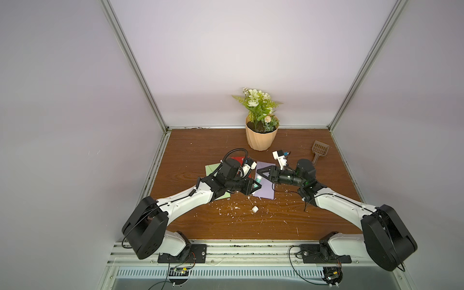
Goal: Seal the envelope with a glue stick
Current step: Screw the glue stick.
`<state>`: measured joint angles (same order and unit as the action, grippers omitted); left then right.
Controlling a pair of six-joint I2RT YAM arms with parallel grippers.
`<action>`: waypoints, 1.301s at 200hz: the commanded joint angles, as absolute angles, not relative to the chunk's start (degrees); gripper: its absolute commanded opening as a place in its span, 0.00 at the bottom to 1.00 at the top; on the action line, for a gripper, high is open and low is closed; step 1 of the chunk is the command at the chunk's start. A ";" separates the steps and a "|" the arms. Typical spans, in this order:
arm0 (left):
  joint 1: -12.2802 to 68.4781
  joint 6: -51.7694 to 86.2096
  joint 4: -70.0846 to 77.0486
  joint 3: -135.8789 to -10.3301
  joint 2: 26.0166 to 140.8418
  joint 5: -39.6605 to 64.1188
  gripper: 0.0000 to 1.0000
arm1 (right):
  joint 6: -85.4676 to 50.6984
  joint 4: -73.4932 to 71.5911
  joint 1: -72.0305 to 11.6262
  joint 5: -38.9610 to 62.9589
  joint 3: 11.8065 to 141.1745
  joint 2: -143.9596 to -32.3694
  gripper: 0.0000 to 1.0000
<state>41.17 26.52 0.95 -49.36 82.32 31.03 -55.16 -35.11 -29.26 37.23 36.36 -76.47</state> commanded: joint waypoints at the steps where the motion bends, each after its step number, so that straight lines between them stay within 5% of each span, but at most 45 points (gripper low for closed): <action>1: 40.79 24.47 -3.10 -51.65 83.76 25.60 0.08 | -52.06 -27.52 -30.66 33.27 39.62 -77.73 0.48; 131: 40.78 24.17 -2.11 -52.03 85.34 26.57 0.08 | -55.84 -32.79 -31.80 34.10 42.06 -85.40 0.46; 189: 40.78 25.08 -1.05 -51.43 84.95 27.16 0.08 | -56.34 -34.31 -31.82 34.79 41.68 -85.30 0.19; 260: 36.57 34.76 12.64 -47.20 81.74 43.63 0.09 | -53.42 -43.71 -31.82 41.35 37.09 -82.19 0.19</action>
<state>38.20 29.82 2.57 -48.42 84.84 34.06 -55.92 -36.82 -31.35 35.22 38.98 -84.97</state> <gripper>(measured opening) 0.278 0.238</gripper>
